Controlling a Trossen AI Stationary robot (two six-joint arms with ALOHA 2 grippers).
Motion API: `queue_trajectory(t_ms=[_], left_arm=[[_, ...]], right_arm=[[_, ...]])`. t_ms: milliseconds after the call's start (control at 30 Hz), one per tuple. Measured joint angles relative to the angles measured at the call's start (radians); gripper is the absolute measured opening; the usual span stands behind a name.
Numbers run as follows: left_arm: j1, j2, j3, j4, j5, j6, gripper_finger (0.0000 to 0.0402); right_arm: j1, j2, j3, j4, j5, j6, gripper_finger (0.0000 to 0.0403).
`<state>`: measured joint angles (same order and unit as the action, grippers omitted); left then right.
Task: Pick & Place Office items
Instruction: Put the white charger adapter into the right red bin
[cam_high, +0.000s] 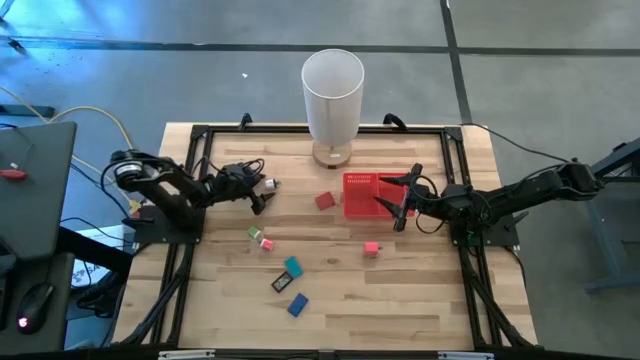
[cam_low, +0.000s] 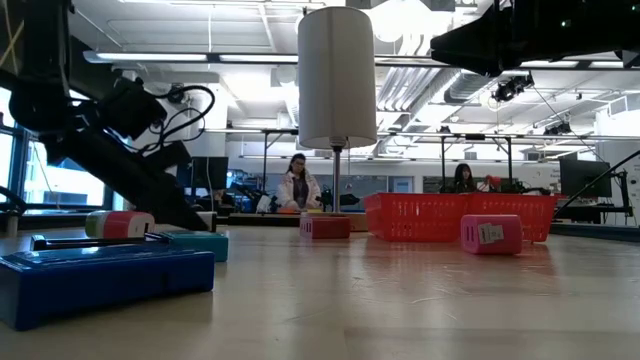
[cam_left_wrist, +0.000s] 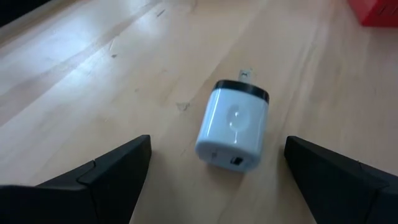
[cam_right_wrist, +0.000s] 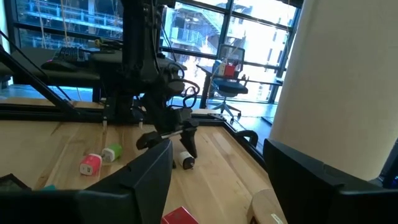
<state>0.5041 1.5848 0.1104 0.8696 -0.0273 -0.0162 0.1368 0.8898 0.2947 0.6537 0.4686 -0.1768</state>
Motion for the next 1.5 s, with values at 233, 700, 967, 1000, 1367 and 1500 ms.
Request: queue_trajectory(t_ms=[233,700,967,1000,1367,1500], left_arm=[[0.000,0.053,0.000,0.084,-0.009,0.032,0.0364],[0.000,0.053,-0.001,0.088,-0.018,0.066,0.0364],[0.000,0.054,-0.002,0.096,-0.021,0.069,0.0364],[0.000,0.054,-0.002,0.099,-0.020,0.069,0.0364],[-0.003,0.055,-0.002,0.108,-0.016,0.054,0.0364],[-0.007,0.055,-0.002,0.110,-0.018,0.048,0.0364]], right_arm=[[0.000,0.000,0.000,0.000,0.000,0.000,0.0240],[0.000,0.000,0.000,0.000,0.000,-0.002,0.0240],[0.000,0.000,0.000,0.000,0.000,-0.003,0.0240],[0.000,0.000,0.000,0.000,0.000,-0.003,0.0240],[0.000,0.000,0.000,-0.013,-0.042,-0.003,0.0240],[0.000,0.001,0.000,-0.014,-0.051,-0.003,0.0240]])
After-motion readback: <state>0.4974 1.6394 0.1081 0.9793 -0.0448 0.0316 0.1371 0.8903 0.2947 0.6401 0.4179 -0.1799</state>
